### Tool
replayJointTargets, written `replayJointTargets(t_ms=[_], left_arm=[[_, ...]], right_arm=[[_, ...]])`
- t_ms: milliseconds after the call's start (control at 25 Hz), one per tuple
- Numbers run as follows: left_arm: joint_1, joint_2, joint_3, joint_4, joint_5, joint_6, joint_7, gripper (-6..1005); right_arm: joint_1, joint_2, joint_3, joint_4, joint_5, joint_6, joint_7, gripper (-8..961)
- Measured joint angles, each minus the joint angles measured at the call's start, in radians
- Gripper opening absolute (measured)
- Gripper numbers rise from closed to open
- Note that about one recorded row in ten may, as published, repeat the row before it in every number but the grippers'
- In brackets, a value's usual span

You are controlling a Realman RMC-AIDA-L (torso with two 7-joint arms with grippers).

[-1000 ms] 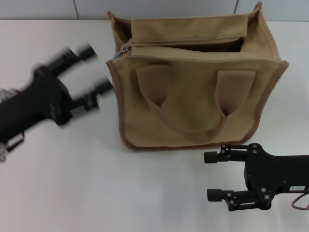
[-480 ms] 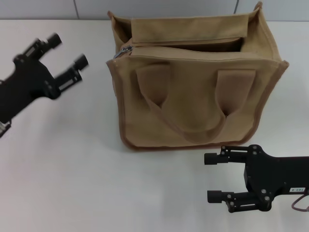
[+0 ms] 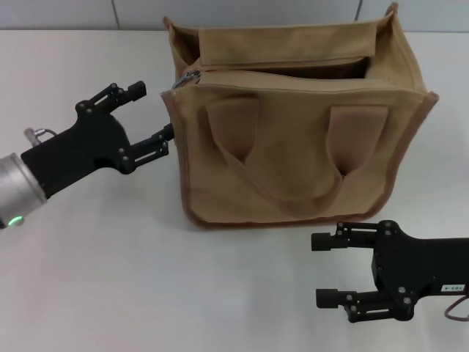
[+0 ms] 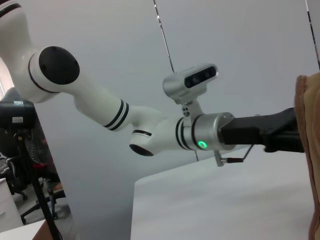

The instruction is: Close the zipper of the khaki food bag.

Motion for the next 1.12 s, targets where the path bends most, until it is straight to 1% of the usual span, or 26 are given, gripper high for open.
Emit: replayJointTargets(t_ms=[160, 200, 280, 400, 560, 600, 640, 800, 1120], left_arm=[[-0.01, -0.002, -0.01, -0.012, -0.026, -0.022, 0.017, 814], [-0.011, -0.002, -0.011, -0.016, -0.058, -0.026, 0.035, 814], [-0.01, -0.002, -0.011, -0.02, -0.072, -0.027, 0.046, 814], [-0.002, -0.001, -0.011, -0.036, -0.127, -0.019, 0.101, 814], [0.0, -0.001, -0.004, -0.04, -0.129, 0.0, 0.136, 813], [0.001, -0.001, -0.003, -0.054, -0.128, 0.018, 0.183, 813], [0.001, -0.001, -0.003, -0.054, -0.128, 0.018, 0.183, 813], [-0.002, -0.001, -0.008, -0.092, -0.132, 0.035, 0.288, 813], [-0.008, 0.0, 0.005, -0.086, -0.123, 0.036, 0.303, 681]], right_arm=[[0.0, 0.0, 0.001, 0.0, 0.0, 0.0, 0.0, 743], [0.0, 0.0, 0.002, 0.001, 0.0, 0.0, 0.0, 743], [0.0, 0.0, 0.003, 0.001, 0.0, 0.0, 0.0, 743], [0.0, 0.0, 0.003, 0.001, 0.0, 0.0, 0.0, 743], [-0.001, 0.001, 0.003, 0.001, 0.0, 0.0, 0.001, 743], [-0.002, 0.001, 0.003, 0.001, 0.0, 0.0, 0.002, 743], [-0.002, 0.001, 0.003, 0.001, 0.0, 0.0, 0.002, 743], [-0.006, 0.002, 0.003, 0.001, 0.0, -0.004, 0.005, 743], [-0.01, 0.002, 0.003, 0.001, 0.0, -0.02, 0.005, 743]])
